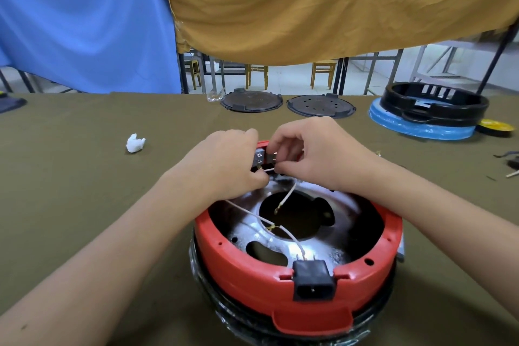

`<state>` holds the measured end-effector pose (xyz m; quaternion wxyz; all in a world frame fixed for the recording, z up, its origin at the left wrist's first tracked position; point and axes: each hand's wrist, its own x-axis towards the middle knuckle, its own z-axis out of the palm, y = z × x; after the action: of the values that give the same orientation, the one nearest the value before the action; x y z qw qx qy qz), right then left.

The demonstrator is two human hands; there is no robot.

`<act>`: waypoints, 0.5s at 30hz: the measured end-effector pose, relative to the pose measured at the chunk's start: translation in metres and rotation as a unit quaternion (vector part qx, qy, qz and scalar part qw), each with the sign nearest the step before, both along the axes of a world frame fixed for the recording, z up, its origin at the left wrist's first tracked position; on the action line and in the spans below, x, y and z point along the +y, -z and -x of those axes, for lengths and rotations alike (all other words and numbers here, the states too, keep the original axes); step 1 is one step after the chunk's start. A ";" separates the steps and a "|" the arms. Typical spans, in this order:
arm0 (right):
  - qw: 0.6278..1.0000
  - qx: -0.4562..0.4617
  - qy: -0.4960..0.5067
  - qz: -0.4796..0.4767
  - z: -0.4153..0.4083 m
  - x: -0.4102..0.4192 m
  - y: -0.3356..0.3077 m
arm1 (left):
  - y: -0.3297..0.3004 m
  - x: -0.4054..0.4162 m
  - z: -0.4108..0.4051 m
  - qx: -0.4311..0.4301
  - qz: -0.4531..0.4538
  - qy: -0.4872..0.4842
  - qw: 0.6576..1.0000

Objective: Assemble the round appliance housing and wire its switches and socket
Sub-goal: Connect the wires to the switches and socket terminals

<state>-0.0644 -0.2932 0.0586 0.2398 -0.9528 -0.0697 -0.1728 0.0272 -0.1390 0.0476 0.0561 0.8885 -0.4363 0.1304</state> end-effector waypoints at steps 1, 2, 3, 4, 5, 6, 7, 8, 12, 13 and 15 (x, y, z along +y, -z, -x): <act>1.000 0.007 0.001 0.002 0.000 0.000 0.000 | 0.000 0.000 0.000 0.000 -0.002 -0.001 1.000; 1.000 0.013 0.002 0.005 0.000 0.000 0.000 | 0.000 -0.001 0.000 -0.001 -0.003 -0.001 1.000; 1.000 0.016 0.002 0.004 -0.001 -0.001 0.000 | 0.000 -0.001 0.000 -0.002 -0.003 -0.002 1.000; 1.000 0.015 0.002 -0.002 0.000 -0.001 0.000 | 0.000 -0.001 0.000 -0.003 -0.004 -0.001 1.000; 1.000 0.013 0.002 -0.007 0.000 -0.001 0.000 | 0.000 -0.001 0.000 -0.005 -0.004 -0.001 1.000; 1.000 0.012 0.002 -0.010 0.000 -0.002 0.000 | 0.000 -0.001 0.001 -0.007 -0.003 0.000 1.000; 1.000 0.012 0.003 -0.011 0.001 -0.002 0.000 | 0.000 0.000 0.001 -0.009 -0.001 0.000 1.000; 1.000 0.013 0.003 -0.011 0.001 -0.002 0.000 | -0.001 0.000 0.001 -0.009 0.002 0.000 1.000; 1.000 0.012 0.006 -0.010 0.004 -0.002 -0.001 | -0.002 0.003 0.003 0.000 0.010 0.003 1.000; 1.000 0.010 0.007 -0.009 0.004 -0.002 -0.001 | -0.002 0.002 0.003 0.003 0.007 0.003 1.000; 1.000 0.006 0.010 -0.007 0.005 -0.002 -0.002 | -0.003 0.002 0.004 0.010 -0.001 -0.002 1.000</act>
<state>-0.0689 -0.2951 0.0601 0.2449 -0.9528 -0.0579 -0.1697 0.0231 -0.1372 0.0507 0.0596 0.8905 -0.4345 0.1210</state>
